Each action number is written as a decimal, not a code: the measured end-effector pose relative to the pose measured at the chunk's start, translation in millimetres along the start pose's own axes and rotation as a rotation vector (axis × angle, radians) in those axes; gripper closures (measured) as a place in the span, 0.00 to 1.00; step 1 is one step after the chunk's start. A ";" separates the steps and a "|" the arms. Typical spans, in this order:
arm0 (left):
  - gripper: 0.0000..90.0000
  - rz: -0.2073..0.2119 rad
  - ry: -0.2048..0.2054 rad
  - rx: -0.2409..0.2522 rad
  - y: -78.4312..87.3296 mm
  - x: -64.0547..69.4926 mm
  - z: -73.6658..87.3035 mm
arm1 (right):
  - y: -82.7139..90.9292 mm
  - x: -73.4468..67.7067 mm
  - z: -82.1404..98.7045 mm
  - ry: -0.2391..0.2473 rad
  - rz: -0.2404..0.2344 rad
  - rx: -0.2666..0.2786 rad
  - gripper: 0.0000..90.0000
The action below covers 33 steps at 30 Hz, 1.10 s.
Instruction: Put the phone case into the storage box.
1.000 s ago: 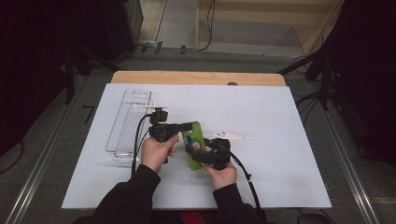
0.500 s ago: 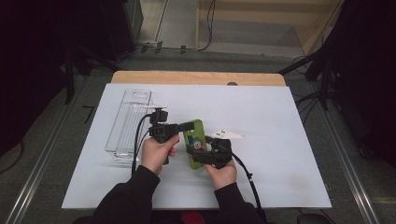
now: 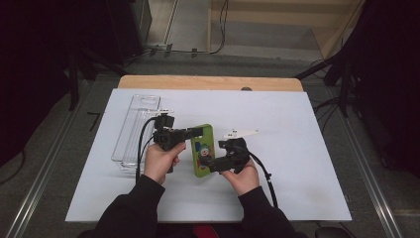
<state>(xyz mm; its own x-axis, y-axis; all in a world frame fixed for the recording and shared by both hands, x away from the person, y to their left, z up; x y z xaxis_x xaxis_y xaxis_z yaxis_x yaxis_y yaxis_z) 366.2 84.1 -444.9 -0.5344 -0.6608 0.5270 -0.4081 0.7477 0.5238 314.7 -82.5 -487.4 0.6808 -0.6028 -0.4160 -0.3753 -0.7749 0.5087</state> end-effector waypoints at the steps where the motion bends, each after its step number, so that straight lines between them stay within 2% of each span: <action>1: 0.86 0.000 -0.013 0.004 1.0 0.3 -0.6 | 2.1 0.5 -2.0 0.006 -0.007 -0.005 0.00; 4: 0.86 -0.001 -0.069 0.011 5.1 3.3 -1.7 | 6.6 2.2 -6.0 0.013 -0.017 -0.015 0.00; 8: 0.86 0.001 -0.114 -0.007 8.6 7.3 -2.1 | 12.8 3.7 -10.5 0.025 -0.054 -0.001 0.00; 14: 0.86 0.040 -0.133 -0.028 11.7 11.3 -3.5 | 22.0 5.6 -14.4 0.058 -0.087 -0.041 0.00; 18: 0.86 0.066 -0.165 -0.047 13.7 15.3 -4.7 | 27.7 7.5 -14.6 0.074 -0.112 -0.067 0.00; 21: 0.86 0.098 -0.168 -0.048 14.6 17.4 -5.2 | 33.3 10.4 -14.7 0.080 -0.131 -0.084 0.00; 24: 0.86 0.103 -0.187 -0.063 14.3 18.2 -4.6 | 39.2 13.2 -16.0 0.093 -0.140 -0.110 0.00; 26: 0.86 0.113 -0.191 -0.068 14.0 18.4 -4.8 | 42.2 13.8 -17.3 0.105 -0.153 -0.104 0.00; 28: 0.86 0.125 -0.193 -0.069 14.0 18.6 -5.3 | 45.8 15.2 -19.1 0.117 -0.158 -0.100 0.06; 33: 0.86 0.148 -0.222 -0.073 15.8 19.3 -6.9 | 51.2 17.9 -24.0 0.142 -0.169 -0.105 0.06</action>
<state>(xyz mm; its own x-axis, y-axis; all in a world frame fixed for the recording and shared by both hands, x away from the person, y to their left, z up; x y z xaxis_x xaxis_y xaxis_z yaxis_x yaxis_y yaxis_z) 354.6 82.7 -421.9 -0.7366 -0.5080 0.4465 -0.2630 0.8233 0.5029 322.8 -128.4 -450.8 0.8128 -0.4276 -0.3957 -0.1859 -0.8340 0.5195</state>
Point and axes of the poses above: each handheld gripper's, and its own axes: y roughly backward along the jaws, z roughly out of its underside, x roughly to its right, the point moved 4 cm from there along -y, roughly forward along the jaws, and after that the axes turned 6 degrees about -z, right-handed, at the moved point
